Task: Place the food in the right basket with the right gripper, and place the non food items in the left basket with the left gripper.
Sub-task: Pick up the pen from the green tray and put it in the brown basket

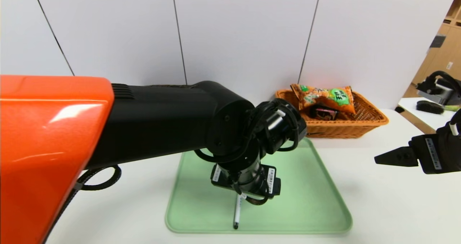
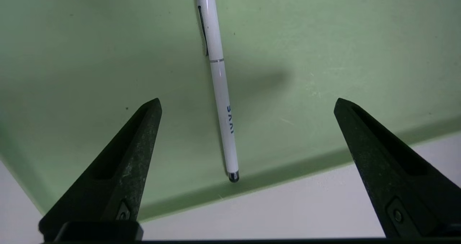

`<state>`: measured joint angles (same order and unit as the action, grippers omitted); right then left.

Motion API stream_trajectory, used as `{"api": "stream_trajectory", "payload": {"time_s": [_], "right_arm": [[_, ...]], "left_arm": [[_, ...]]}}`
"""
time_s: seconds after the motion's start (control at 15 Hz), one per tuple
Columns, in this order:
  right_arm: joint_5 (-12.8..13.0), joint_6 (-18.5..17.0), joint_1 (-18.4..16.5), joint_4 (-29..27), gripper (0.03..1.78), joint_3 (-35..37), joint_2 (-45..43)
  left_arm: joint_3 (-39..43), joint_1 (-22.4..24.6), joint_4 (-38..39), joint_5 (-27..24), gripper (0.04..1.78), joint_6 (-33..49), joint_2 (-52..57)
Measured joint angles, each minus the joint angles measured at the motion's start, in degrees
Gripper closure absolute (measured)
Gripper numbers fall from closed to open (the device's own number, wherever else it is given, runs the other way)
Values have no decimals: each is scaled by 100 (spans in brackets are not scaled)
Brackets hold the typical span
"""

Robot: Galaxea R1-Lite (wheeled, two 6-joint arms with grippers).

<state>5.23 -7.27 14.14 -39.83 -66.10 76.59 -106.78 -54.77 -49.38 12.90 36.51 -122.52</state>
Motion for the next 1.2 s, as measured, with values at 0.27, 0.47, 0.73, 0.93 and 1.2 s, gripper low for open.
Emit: {"api": "stream_trajectory", "payload": {"time_s": [0.27, 0.47, 0.73, 0.93, 1.2], "right_arm": [[-66, 10, -34, 177, 10, 100, -7], [-68, 13, -37, 190, 10, 174, -7], [-88, 20, -37, 201, 10, 183, -7], [-85, 18, -39, 194, 10, 194, -9], [-88, 18, -37, 199, 10, 267, -20]], "left_arm": [[-140, 285, -127, 2, 13, -256, -271], [-146, 395, -130, -2, 13, -219, -321], [-77, 382, -133, -15, 13, -193, -350], [-72, 318, -288, -33, 13, -215, -351], [-48, 301, -411, -63, 13, -245, -350]]}}
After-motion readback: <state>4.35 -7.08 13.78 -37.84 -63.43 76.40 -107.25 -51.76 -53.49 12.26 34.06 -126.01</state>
